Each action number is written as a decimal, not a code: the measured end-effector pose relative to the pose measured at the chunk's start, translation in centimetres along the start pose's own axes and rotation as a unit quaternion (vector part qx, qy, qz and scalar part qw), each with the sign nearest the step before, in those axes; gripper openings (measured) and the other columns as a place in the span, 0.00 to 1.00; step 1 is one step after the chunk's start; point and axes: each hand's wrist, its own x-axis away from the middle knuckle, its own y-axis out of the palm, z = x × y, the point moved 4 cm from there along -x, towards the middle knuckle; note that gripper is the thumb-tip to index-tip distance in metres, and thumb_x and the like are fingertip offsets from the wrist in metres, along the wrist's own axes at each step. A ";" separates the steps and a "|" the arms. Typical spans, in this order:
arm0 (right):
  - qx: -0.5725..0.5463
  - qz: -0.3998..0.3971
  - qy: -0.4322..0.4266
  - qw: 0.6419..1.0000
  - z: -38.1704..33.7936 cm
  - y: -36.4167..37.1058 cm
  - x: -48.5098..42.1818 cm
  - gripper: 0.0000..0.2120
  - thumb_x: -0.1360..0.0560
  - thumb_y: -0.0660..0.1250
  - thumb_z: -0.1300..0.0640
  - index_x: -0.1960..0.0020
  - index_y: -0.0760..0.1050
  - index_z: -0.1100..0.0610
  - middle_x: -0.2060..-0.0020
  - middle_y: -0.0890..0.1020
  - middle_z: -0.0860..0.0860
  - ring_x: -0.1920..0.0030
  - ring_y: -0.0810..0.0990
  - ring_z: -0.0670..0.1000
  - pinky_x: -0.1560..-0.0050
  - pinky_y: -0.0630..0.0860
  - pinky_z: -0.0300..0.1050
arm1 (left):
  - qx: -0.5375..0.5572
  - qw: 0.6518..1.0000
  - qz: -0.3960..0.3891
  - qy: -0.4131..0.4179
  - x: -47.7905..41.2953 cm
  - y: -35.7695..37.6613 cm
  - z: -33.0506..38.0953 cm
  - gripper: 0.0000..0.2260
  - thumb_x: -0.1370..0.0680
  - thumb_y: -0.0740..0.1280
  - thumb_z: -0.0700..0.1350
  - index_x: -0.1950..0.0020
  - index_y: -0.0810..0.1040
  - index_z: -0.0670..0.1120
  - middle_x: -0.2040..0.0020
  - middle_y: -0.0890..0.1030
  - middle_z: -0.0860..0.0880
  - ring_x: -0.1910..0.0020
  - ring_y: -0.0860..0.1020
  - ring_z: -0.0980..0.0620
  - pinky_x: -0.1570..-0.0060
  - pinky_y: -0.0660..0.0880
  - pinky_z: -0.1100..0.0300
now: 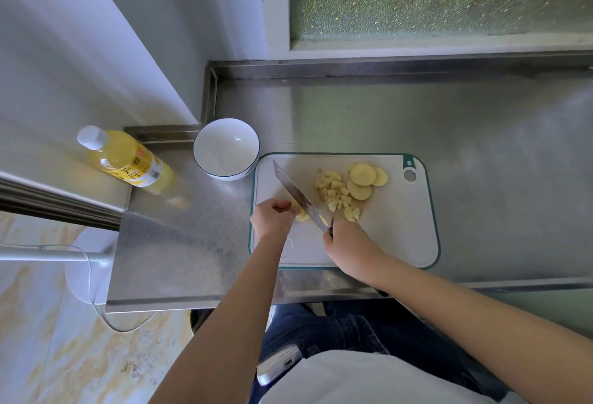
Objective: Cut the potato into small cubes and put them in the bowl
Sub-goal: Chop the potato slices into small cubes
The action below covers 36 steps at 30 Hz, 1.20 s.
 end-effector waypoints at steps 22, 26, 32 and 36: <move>0.030 -0.009 0.022 0.999 0.4 1.5 -1.1 0.06 0.20 0.52 0.57 0.53 0.62 0.57 0.60 0.72 0.55 0.60 0.72 0.55 0.60 0.66 0.46 | 0.009 1.000 -0.003 0.000 0.1 -0.3 0.2 0.06 0.31 0.73 0.36 0.55 0.83 0.42 0.62 0.80 0.49 0.59 0.79 0.50 0.56 0.73 0.64; 0.015 0.001 0.011 1.000 0.5 1.1 -1.1 0.06 0.20 0.53 0.57 0.55 0.62 0.58 0.65 0.69 0.51 0.61 0.70 0.55 0.61 0.64 0.45 | -0.002 1.000 -0.003 0.023 0.2 -0.3 0.1 0.06 0.30 0.73 0.37 0.54 0.82 0.41 0.60 0.81 0.49 0.60 0.77 0.52 0.57 0.71 0.64; 0.009 0.015 0.006 1.000 0.8 1.1 -1.1 0.05 0.21 0.54 0.58 0.55 0.63 0.58 0.60 0.71 0.55 0.60 0.71 0.57 0.60 0.66 0.46 | 0.003 0.998 -0.005 0.062 0.6 -0.5 -0.1 0.06 0.29 0.72 0.37 0.53 0.82 0.41 0.60 0.82 0.47 0.61 0.78 0.51 0.56 0.73 0.64; 0.009 0.018 -0.003 1.000 0.8 0.8 -1.1 0.05 0.21 0.54 0.58 0.54 0.64 0.58 0.65 0.71 0.53 0.62 0.71 0.56 0.63 0.65 0.44 | 0.018 0.999 -0.004 0.044 0.8 -0.6 -0.5 0.05 0.28 0.70 0.39 0.52 0.81 0.42 0.58 0.83 0.46 0.59 0.81 0.50 0.60 0.73 0.68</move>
